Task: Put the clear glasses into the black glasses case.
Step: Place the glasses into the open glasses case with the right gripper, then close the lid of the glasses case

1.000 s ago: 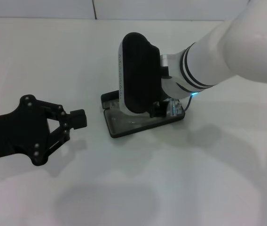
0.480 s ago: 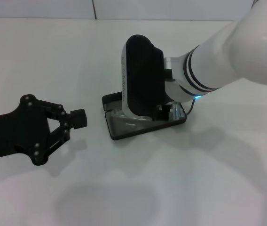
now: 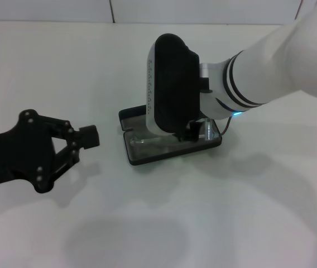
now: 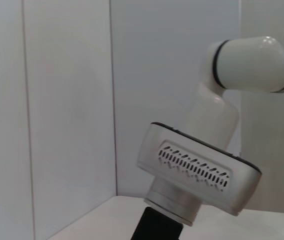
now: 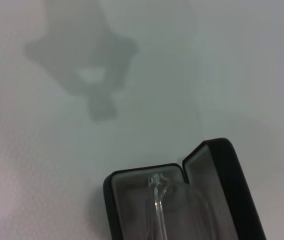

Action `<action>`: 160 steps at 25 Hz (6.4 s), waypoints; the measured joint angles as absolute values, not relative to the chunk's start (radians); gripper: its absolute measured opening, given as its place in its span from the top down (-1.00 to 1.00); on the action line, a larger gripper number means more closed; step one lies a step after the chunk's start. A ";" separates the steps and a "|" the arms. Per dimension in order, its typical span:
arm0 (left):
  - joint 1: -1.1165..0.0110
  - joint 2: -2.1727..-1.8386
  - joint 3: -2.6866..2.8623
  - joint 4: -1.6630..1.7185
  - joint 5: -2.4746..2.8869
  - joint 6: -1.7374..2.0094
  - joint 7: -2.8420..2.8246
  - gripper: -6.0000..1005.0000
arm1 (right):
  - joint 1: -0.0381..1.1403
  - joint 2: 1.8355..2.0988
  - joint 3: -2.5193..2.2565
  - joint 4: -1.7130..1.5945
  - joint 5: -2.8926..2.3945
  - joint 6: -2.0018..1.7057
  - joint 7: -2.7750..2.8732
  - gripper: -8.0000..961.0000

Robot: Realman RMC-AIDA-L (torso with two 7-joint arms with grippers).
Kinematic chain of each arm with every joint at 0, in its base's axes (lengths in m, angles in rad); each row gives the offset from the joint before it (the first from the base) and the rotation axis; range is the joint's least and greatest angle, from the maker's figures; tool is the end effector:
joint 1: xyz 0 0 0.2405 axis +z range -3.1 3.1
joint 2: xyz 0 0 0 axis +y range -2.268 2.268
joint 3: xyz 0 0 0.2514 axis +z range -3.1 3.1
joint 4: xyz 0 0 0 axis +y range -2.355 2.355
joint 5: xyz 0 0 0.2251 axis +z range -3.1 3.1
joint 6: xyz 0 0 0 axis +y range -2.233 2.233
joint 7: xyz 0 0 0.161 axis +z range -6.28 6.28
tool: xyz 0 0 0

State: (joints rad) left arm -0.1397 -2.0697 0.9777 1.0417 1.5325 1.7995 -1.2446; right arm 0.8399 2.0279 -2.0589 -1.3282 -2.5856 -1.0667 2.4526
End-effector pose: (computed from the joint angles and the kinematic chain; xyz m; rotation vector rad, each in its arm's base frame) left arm -0.2479 0.2622 0.0444 -2.6647 -0.1639 -0.9752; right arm 0.0593 0.3649 -0.1244 -2.6882 -0.3510 -0.5285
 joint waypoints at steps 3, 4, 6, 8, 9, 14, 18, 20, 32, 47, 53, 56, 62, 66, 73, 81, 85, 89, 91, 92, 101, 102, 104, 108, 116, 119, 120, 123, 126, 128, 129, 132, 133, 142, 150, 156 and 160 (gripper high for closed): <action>-0.139 -2.074 0.960 1.042 1.534 1.804 -1.245 0.89 | 0.825 2.028 -2.053 -1.350 -2.586 -1.066 2.452 0.54; -0.138 -2.074 0.958 1.042 1.534 1.805 -1.246 0.89 | 0.823 2.028 -2.053 -1.353 -2.587 -1.066 2.452 0.54; -0.139 -2.074 0.958 1.042 1.534 1.805 -1.248 0.89 | 0.819 2.028 -2.052 -1.356 -2.587 -1.069 2.451 0.54; -0.139 -2.073 0.958 1.042 1.534 1.805 -1.249 0.89 | 0.813 2.028 -2.049 -1.356 -2.588 -1.070 2.451 0.54; -0.139 -2.073 0.958 1.043 1.533 1.805 -1.249 0.89 | 0.810 2.028 -2.047 -1.356 -2.588 -1.070 2.451 0.54; -0.139 -2.073 0.958 1.043 1.531 1.805 -1.249 0.89 | 0.798 2.027 -2.032 -1.356 -2.588 -1.071 2.451 0.53; -0.141 -2.073 0.959 1.043 1.533 1.805 -1.249 0.89 | 0.788 2.027 -2.030 -1.352 -2.597 -1.069 2.451 0.53; -0.141 -2.073 0.959 1.043 1.534 1.805 -1.249 0.89 | 0.784 2.027 -2.028 -1.352 -2.611 -1.068 2.451 0.53; -0.139 -2.073 0.959 1.043 1.538 1.805 -1.245 0.89 | 0.784 2.028 -2.013 -1.355 -2.616 -1.071 2.453 0.52; -0.142 -2.073 0.947 1.043 1.538 1.805 -1.248 0.89 | 0.752 2.028 -2.009 -1.367 -2.625 -1.031 2.451 0.42; -0.144 -2.073 0.945 1.043 1.535 1.804 -1.246 0.89 | 0.750 2.028 -2.008 -1.356 -2.628 -1.030 2.450 0.76; -0.144 -2.072 0.934 1.043 1.532 1.803 -1.245 0.89 | 0.745 2.028 -1.997 -1.355 -2.642 -1.027 2.450 0.76; -0.144 -2.078 0.910 1.043 1.535 1.804 -1.244 0.89 | 0.734 2.028 -1.984 -1.365 -2.638 -1.026 2.452 0.77; -0.145 -2.079 0.910 1.043 1.536 1.804 -1.244 0.89 | 0.735 2.028 -1.988 -1.359 -2.634 -1.033 2.454 0.77; -0.145 -2.079 0.908 1.043 1.536 1.804 -1.244 0.89 | 0.722 2.028 -1.950 -1.384 -2.641 -1.026 2.483 0.78; -0.147 -2.079 0.908 1.043 1.537 1.805 -1.245 0.89 | 0.705 2.028 -1.953 -1.383 -2.670 -0.998 2.518 0.78; -0.143 -2.080 0.908 1.044 1.538 1.806 -1.245 0.89 | 0.705 2.028 -1.961 -1.388 -2.668 -1.000 2.510 0.78; -0.140 -2.081 0.909 1.044 1.539 1.806 -1.244 0.89 | 0.698 2.028 -1.964 -1.389 -2.671 -0.987 2.507 0.78; -0.140 -2.081 0.909 1.044 1.539 1.806 -1.243 0.89 | 0.692 2.028 -1.966 -1.380 -2.675 -0.967 2.512 0.78; -0.141 -2.082 0.910 1.044 1.539 1.806 -1.243 0.89 | 0.686 2.028 -1.966 -1.376 -2.675 -0.959 2.514 0.78; -0.140 -2.083 0.909 1.045 1.539 1.805 -1.244 0.89 | 0.664 2.028 -2.010 -1.360 -2.680 -0.931 2.515 0.78; -0.141 -2.083 0.909 1.045 1.539 1.805 -1.245 0.89 | 0.663 2.028 -2.011 -1.359 -2.680 -0.930 2.515 0.78; -0.143 -2.083 0.910 1.045 1.539 1.805 -1.246 0.89 | 0.658 2.028 -2.013 -1.360 -2.680 -0.930 2.515 0.78; -0.145 -2.083 0.911 1.044 1.539 1.805 -1.245 0.89 | 0.653 2.028 -2.024 -1.354 -2.681 -0.926 2.513 0.78; -0.146 -2.083 0.911 1.042 1.539 1.804 -1.244 0.89 | 0.650 2.028 -2.044 -1.350 -2.681 -0.915 2.512 0.78; -0.146 -2.083 0.911 1.042 1.539 1.804 -1.243 0.89 | 0.650 2.028 -2.056 -1.350 -2.680 -0.915 2.513 0.78; -0.146 -2.083 0.910 1.042 1.538 1.804 -1.243 0.89 | 0.650 2.028 -2.058 -1.352 -2.680 -0.916 2.513 0.78; -0.146 -2.083 0.909 1.042 1.538 1.804 -1.242 0.89 | 0.648 2.028 -2.059 -1.361 -2.680 -0.922 2.513 0.78; -0.146 -2.083 0.909 1.042 1.538 1.804 -1.242 0.89 | 0.647 2.028 -2.055 -1.373 -2.680 -0.924 2.513 0.78; -0.145 -2.083 0.908 1.043 1.538 1.804 -1.242 0.89 | 0.644 2.028 -2.054 -1.383 -2.680 -0.930 2.513 0.78; -0.144 -2.083 0.908 1.044 1.538 1.804 -1.242 0.89 | 0.643 2.028 -2.054 -1.386 -2.680 -0.933 2.513 0.78; -0.144 -2.083 0.908 1.044 1.538 1.804 -1.242 0.89 | 0.643 2.028 -2.053 -1.389 -2.681 -0.942 2.515 0.78; -0.143 -2.083 0.908 1.044 1.538 1.804 -1.243 0.89 | 0.643 2.028 -2.053 -1.390 -2.681 -0.947 2.515 0.78; -0.142 -2.083 0.908 1.045 1.539 1.804 -1.244 0.89 | 0.612 2.028 -2.041 -1.452 -2.681 -0.973 2.516 0.78; -0.142 -2.083 0.908 1.045 1.539 1.804 -1.246 0.89 | 0.598 2.028 -2.019 -1.492 -2.682 -1.003 2.514 0.78; -0.141 -2.083 0.898 1.044 1.539 1.804 -1.243 0.89 | 0.577 2.027 -1.989 -1.537 -2.681 -1.023 2.514 0.78; -0.137 -2.083 0.893 1.042 1.538 1.803 -1.243 0.89 | 0.550 2.025 -1.978 -1.572 -2.681 -1.030 2.511 0.78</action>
State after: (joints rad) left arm -0.1369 -2.0831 0.8928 1.0417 1.5381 1.8032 -1.2428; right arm 0.5500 2.0254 -1.9781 -1.5717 -2.6809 -1.0301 2.5112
